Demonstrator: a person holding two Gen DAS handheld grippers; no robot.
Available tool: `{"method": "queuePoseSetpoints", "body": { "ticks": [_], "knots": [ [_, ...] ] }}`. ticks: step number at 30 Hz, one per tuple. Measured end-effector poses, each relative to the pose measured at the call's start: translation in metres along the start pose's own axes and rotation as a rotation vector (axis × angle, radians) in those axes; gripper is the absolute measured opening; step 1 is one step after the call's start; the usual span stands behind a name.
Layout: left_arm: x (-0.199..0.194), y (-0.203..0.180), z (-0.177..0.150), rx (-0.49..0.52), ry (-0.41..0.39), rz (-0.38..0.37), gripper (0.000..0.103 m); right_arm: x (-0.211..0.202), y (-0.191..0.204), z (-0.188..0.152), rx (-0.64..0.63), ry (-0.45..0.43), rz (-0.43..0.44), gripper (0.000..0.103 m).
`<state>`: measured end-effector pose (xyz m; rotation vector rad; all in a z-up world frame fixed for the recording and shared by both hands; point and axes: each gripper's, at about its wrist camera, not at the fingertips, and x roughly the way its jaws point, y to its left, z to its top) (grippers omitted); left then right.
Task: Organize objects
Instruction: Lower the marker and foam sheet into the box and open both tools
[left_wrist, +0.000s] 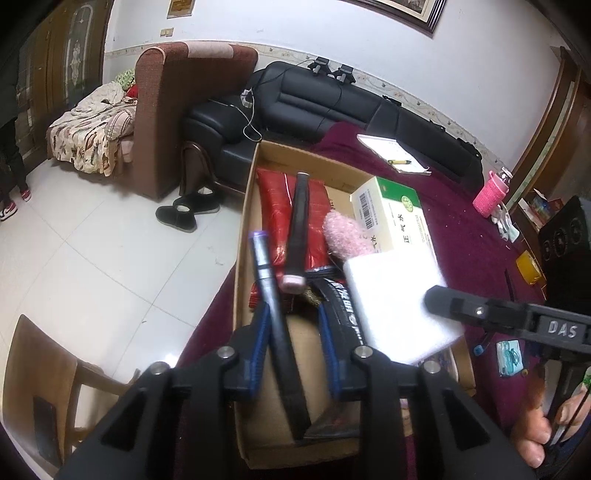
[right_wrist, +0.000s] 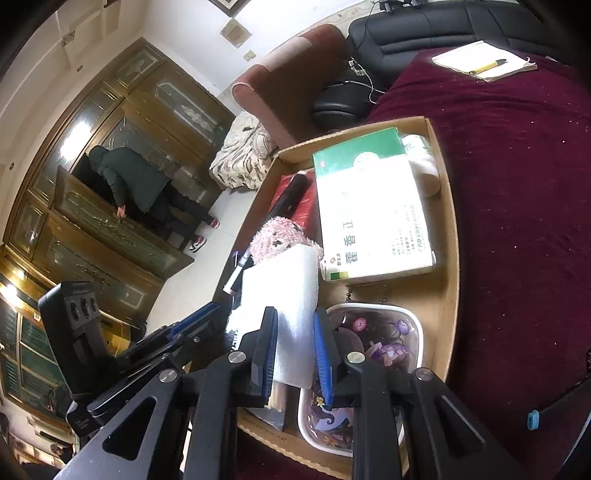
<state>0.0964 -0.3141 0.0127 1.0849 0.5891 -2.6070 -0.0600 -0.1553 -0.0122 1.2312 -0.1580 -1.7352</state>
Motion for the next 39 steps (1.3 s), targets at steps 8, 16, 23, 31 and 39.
{"method": "queuePoseSetpoints", "body": {
  "ticks": [8, 16, 23, 31, 39],
  "knots": [
    [-0.009, 0.003, 0.003, -0.016, -0.010, 0.003, 0.034, 0.000, 0.007, 0.000, -0.072, 0.007, -0.063, 0.029],
    [-0.016, 0.002, 0.003, -0.010, -0.020, -0.006, 0.035, -0.010, -0.004, 0.001, -0.042, -0.003, -0.055, 0.041],
    [-0.018, 0.002, 0.004, -0.011, -0.022, -0.010, 0.036, -0.017, 0.017, -0.001, -0.089, -0.058, 0.037, 0.042],
    [-0.021, -0.002, 0.004, -0.008, -0.021, -0.012, 0.036, 0.009, 0.019, -0.008, -0.107, 0.013, 0.051, 0.037],
    [-0.021, -0.005, 0.003, -0.007, -0.018, -0.020, 0.036, 0.014, 0.012, -0.010, -0.071, 0.023, 0.078, 0.037]
  ]
}}
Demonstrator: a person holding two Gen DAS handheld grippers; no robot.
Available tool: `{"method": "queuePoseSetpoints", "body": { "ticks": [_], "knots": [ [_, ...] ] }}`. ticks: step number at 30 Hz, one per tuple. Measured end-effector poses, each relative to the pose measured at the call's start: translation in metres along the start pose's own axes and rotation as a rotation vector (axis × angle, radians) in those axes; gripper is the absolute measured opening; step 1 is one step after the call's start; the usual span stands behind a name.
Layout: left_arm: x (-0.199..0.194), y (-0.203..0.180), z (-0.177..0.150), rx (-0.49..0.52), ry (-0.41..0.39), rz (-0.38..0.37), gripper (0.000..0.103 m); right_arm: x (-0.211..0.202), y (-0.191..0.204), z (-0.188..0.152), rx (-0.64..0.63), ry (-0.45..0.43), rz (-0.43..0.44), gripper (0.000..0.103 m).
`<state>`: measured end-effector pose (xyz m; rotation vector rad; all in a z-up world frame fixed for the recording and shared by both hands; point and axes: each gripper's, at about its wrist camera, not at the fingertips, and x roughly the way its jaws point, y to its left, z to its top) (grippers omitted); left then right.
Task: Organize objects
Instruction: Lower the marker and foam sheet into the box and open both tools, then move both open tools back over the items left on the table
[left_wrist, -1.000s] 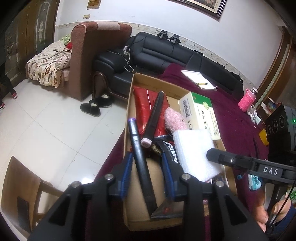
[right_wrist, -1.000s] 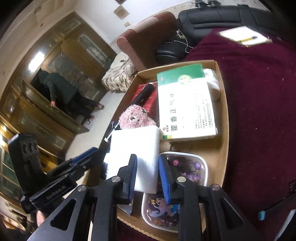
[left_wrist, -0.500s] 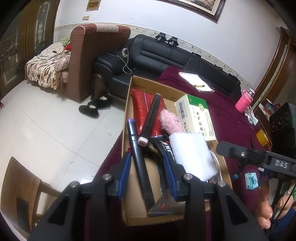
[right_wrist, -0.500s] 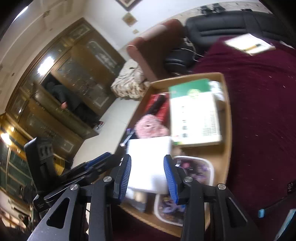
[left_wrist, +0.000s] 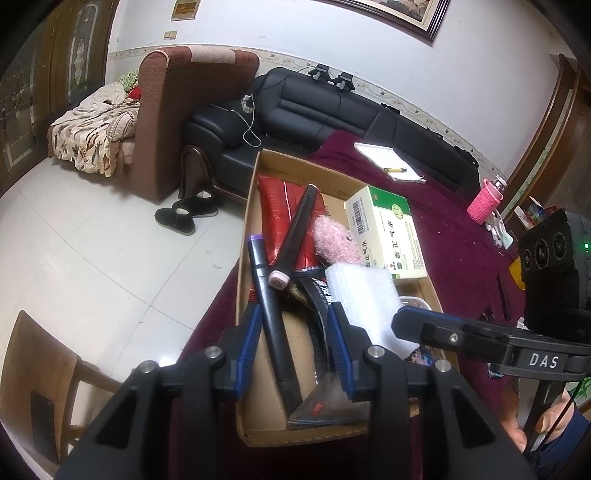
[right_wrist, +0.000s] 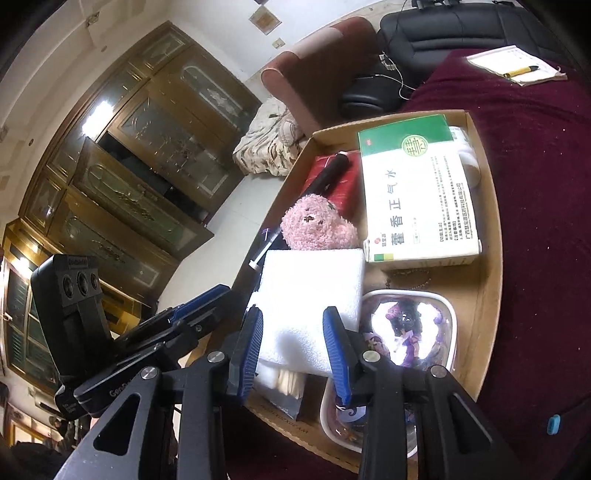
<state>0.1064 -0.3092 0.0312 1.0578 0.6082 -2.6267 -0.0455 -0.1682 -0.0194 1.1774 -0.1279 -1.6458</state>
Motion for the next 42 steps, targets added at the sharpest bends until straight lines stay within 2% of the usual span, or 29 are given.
{"method": "queuePoseSetpoints", "body": {
  "ticks": [14, 22, 26, 32, 35, 38, 42],
  "knots": [
    [-0.005, -0.016, -0.004, 0.011, -0.001, -0.008, 0.036, -0.042, -0.009, -0.004, 0.054, -0.062, 0.042, 0.039],
    [-0.013, -0.039, -0.003, 0.046, -0.014, -0.026, 0.041, -0.090, -0.028, -0.011, 0.088, -0.124, 0.035, 0.039],
    [-0.012, -0.067, -0.004, 0.095, -0.007, -0.058, 0.041, -0.123, -0.043, -0.017, 0.118, -0.168, 0.026, 0.039],
    [0.001, -0.119, -0.012, 0.206, 0.040, -0.112, 0.041, -0.194, -0.087, -0.029, 0.177, -0.257, -0.016, 0.040],
    [0.012, -0.153, -0.019, 0.276, 0.075, -0.140, 0.042, -0.238, -0.121, -0.038, 0.225, -0.334, -0.076, 0.042],
    [0.030, -0.189, -0.027, 0.342, 0.117, -0.161, 0.042, -0.271, -0.153, -0.046, 0.278, -0.412, -0.120, 0.045],
    [0.058, -0.238, -0.032, 0.432, 0.169, -0.173, 0.042, -0.308, -0.196, -0.058, 0.354, -0.521, -0.223, 0.046]
  ]
}}
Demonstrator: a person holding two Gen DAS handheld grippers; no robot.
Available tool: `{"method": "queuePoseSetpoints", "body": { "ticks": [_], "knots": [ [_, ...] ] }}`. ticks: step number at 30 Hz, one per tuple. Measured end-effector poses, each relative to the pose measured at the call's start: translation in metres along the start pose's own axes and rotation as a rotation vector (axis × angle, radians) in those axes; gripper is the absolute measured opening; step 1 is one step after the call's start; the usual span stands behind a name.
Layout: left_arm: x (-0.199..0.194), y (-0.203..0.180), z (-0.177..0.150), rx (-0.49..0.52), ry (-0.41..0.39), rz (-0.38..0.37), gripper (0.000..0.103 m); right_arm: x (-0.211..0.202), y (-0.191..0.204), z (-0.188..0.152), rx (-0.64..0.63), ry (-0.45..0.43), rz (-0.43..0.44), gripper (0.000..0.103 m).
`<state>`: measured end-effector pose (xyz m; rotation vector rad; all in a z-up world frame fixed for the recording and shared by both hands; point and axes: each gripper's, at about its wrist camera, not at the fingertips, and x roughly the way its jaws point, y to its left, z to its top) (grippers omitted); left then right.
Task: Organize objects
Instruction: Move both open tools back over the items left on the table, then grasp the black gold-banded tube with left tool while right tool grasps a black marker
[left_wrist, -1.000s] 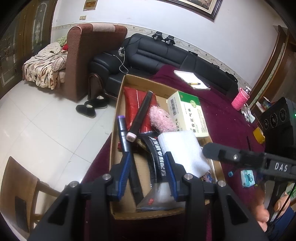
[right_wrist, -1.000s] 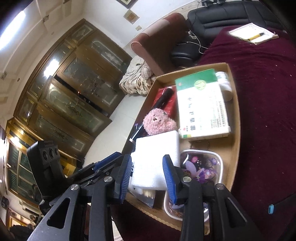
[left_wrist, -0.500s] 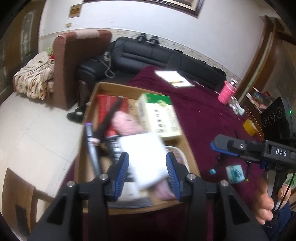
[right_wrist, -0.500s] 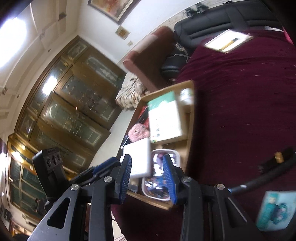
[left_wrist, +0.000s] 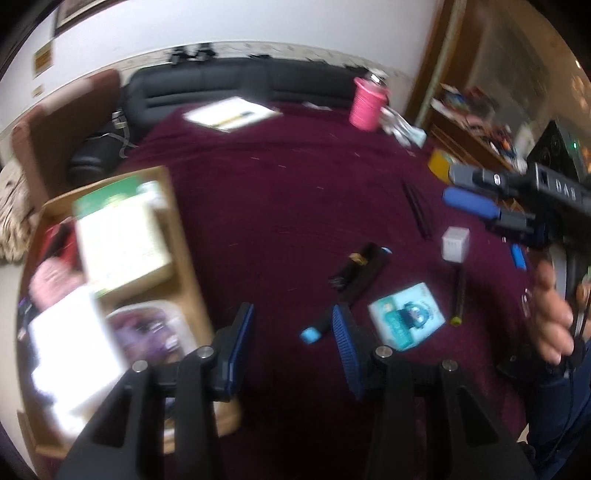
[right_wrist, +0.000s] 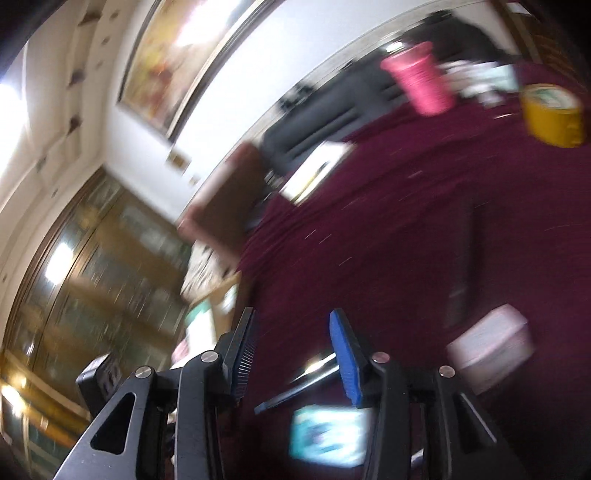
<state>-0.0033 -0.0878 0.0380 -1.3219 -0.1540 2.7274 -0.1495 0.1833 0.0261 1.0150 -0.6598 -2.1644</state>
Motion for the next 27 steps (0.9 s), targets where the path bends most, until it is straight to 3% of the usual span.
{"method": "queuePoseSetpoints", "body": {
  "ticks": [3, 9, 17, 27],
  "knots": [
    [0.023, -0.024, 0.016, 0.048, 0.030, -0.017, 0.042, -0.011, -0.024, 0.011, 0.061, -0.022, -0.020, 0.046],
    [0.067, -0.053, 0.043, 0.128, 0.092, 0.013, 0.042, -0.017, -0.032, 0.015, 0.104, -0.038, -0.026, 0.046],
    [0.109, -0.062, 0.050, 0.226, 0.192, 0.029, 0.041, -0.019, -0.034, 0.011, 0.115, -0.041, -0.025, 0.046],
    [0.113, -0.057, 0.050, 0.235, 0.173, 0.016, 0.041, -0.016, -0.043, 0.011, 0.125, -0.059, -0.068, 0.046]
  ]
}}
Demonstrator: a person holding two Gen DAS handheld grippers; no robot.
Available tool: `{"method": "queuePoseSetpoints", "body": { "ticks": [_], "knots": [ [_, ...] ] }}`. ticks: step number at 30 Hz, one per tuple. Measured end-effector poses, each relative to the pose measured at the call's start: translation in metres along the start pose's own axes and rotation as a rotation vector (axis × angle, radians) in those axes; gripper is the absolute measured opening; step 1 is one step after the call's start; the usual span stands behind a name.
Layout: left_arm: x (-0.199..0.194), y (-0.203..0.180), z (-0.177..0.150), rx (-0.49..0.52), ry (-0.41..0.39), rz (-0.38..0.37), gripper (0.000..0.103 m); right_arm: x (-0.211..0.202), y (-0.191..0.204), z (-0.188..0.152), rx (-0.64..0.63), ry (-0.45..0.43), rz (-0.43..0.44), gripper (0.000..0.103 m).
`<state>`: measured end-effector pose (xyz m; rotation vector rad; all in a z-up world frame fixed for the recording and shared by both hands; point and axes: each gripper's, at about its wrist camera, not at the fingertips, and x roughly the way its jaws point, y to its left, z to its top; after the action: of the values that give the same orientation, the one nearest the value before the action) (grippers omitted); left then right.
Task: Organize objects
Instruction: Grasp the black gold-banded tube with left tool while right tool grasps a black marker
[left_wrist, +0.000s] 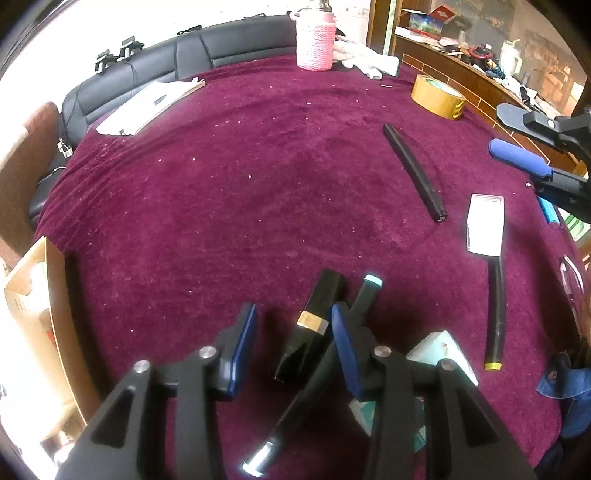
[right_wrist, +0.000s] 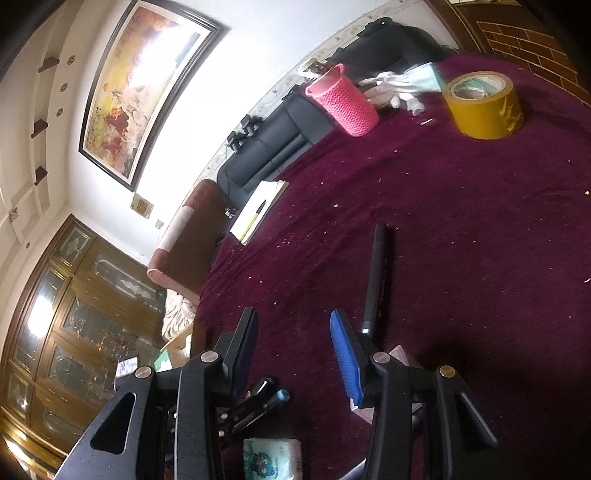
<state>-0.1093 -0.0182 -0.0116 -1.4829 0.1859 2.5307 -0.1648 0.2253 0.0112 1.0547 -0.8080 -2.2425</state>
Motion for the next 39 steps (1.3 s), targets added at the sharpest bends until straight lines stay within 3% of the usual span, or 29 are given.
{"method": "queuePoseSetpoints", "body": {
  "ticks": [4, 6, 8, 9, 14, 22, 25, 26, 30, 34, 39],
  "knots": [
    [0.010, -0.006, -0.008, 0.041, 0.010, 0.039, 0.040, 0.002, -0.003, 0.002, -0.007, 0.001, -0.026, 0.046],
    [0.010, -0.002, -0.009, 0.008, -0.007, 0.018, 0.036, 0.005, -0.004, 0.002, -0.016, 0.006, -0.056, 0.046],
    [0.011, 0.006, -0.007, -0.059, -0.035, 0.021, 0.019, 0.008, -0.004, 0.002, -0.040, 0.003, -0.100, 0.046],
    [0.012, 0.009, -0.005, -0.087, -0.045, 0.030, 0.017, 0.009, -0.004, 0.002, -0.053, -0.005, -0.123, 0.046],
    [0.013, 0.031, -0.007, -0.226, -0.123, -0.054, 0.017, 0.028, -0.011, 0.004, -0.050, 0.046, -0.233, 0.046],
    [0.010, 0.033, -0.011, -0.217, -0.141, -0.060, 0.017, 0.094, 0.009, 0.005, -0.221, 0.194, -0.541, 0.044],
    [0.009, 0.032, -0.011, -0.214, -0.145, -0.071, 0.017, 0.110, 0.005, 0.002, -0.268, 0.205, -0.610, 0.031],
    [0.009, 0.032, -0.011, -0.215, -0.147, -0.065, 0.017, 0.113, 0.007, 0.000, -0.309, 0.202, -0.653, 0.022],
    [0.011, 0.035, -0.010, -0.230, -0.138, -0.060, 0.017, 0.108, 0.002, 0.002, -0.308, 0.180, -0.627, 0.016],
    [0.010, 0.038, -0.010, -0.243, -0.143, -0.061, 0.017, 0.092, -0.008, 0.007, -0.205, 0.161, -0.486, 0.016],
    [0.010, 0.039, -0.009, -0.249, -0.148, -0.062, 0.017, 0.075, 0.003, 0.006, -0.165, 0.134, -0.349, 0.016]
  ]
}}
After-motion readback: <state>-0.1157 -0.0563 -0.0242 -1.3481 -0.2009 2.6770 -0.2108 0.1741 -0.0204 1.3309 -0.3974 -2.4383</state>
